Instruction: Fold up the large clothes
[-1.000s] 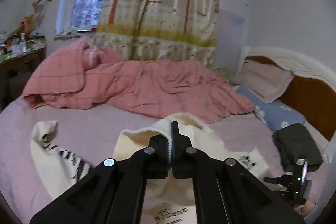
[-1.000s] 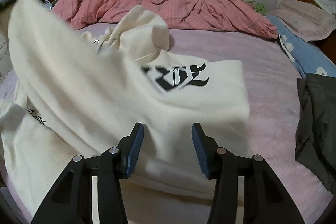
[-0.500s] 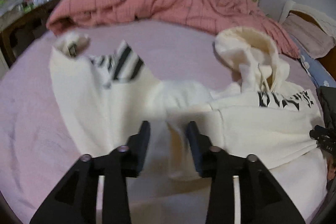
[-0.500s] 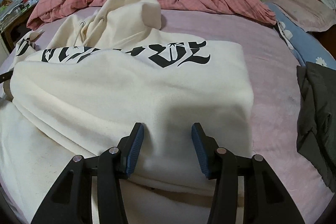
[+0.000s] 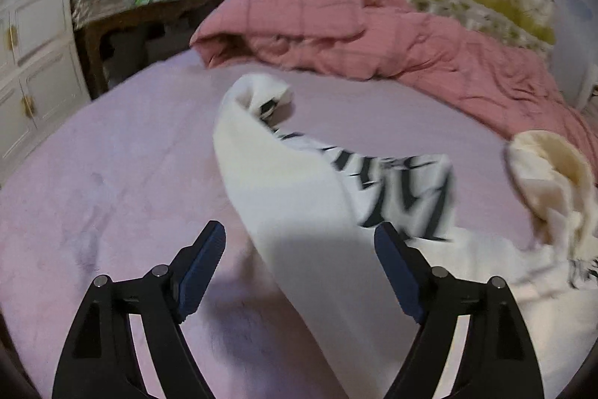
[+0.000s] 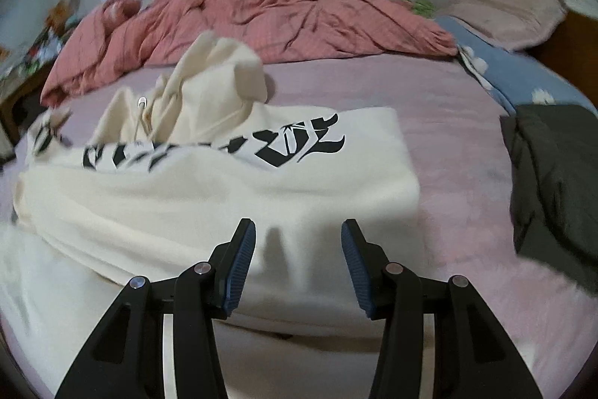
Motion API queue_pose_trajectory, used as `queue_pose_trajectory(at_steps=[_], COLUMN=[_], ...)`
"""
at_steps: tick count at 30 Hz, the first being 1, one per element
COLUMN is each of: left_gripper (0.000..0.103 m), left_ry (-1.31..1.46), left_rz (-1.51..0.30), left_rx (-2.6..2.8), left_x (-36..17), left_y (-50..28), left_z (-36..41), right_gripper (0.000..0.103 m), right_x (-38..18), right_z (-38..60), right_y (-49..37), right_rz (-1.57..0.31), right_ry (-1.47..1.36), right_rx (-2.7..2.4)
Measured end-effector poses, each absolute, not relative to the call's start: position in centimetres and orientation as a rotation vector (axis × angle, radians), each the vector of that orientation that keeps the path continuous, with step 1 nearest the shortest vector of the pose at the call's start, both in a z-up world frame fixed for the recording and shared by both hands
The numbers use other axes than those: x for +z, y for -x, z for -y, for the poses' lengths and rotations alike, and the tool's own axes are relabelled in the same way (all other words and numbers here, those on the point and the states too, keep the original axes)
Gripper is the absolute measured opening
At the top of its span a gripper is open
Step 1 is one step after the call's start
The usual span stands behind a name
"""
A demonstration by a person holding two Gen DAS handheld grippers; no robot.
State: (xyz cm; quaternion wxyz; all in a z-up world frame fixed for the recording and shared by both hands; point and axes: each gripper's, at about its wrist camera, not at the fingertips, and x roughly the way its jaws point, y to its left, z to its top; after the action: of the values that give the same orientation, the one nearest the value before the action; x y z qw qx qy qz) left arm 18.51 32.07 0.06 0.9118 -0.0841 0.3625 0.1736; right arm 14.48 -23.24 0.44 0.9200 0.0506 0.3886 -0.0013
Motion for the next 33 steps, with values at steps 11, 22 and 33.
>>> queue_pose_trajectory(at_steps=[11, 22, 33], left_gripper=[0.022, 0.005, 0.005], left_ry=[0.084, -0.022, 0.02], left_rz=[-0.811, -0.452, -0.479], left_rx=[0.395, 0.185, 0.031], left_x=[-2.6, 9.3, 5.1], left_y=[-21.6, -12.7, -8.8], left_z=[-31.9, -23.8, -10.5], right_gripper=[0.05, 0.05, 0.05], right_x=[1.8, 2.3, 3.1], right_z=[20.9, 22.3, 22.5], right_y=[-13.9, -13.8, -12.8], right_rz=[-0.764, -0.765, -0.741], right_ry=[-0.189, -0.188, -0.182], right_rx=[0.03, 0.021, 0.037])
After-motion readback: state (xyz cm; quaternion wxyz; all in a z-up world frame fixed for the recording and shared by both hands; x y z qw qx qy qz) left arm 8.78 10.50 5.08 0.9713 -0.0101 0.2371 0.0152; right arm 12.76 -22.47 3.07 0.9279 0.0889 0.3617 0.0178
